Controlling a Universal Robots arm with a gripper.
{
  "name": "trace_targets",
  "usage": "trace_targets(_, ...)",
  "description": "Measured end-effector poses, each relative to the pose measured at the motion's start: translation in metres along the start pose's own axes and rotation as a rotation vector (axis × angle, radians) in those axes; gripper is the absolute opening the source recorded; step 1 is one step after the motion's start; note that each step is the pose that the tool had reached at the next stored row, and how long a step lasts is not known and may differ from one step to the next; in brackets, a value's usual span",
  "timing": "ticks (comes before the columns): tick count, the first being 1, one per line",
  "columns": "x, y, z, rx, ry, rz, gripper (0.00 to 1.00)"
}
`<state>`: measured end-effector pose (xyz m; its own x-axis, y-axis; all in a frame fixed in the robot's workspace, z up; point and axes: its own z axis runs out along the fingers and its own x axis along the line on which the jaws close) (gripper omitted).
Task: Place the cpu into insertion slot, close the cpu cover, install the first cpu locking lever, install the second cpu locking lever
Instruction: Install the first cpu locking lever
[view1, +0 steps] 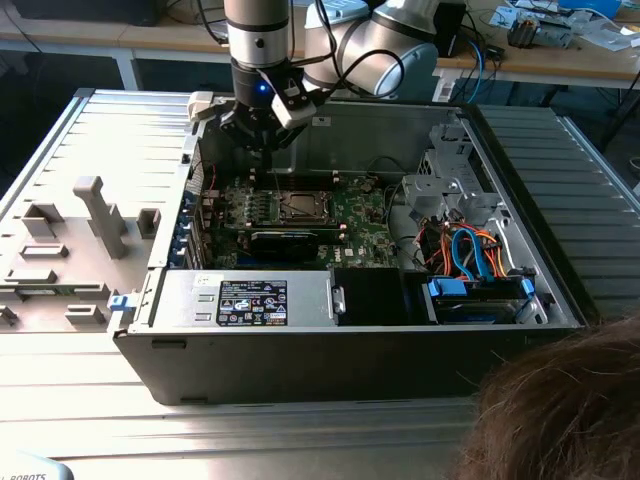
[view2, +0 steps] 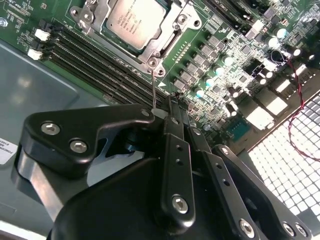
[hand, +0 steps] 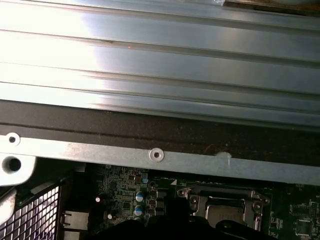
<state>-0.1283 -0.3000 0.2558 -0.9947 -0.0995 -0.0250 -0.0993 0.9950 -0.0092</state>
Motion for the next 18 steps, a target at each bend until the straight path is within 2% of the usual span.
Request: trace_targets(18,-0.0048,-0.0005,0.0007,0.0000,0.0004,0.000,0.11)
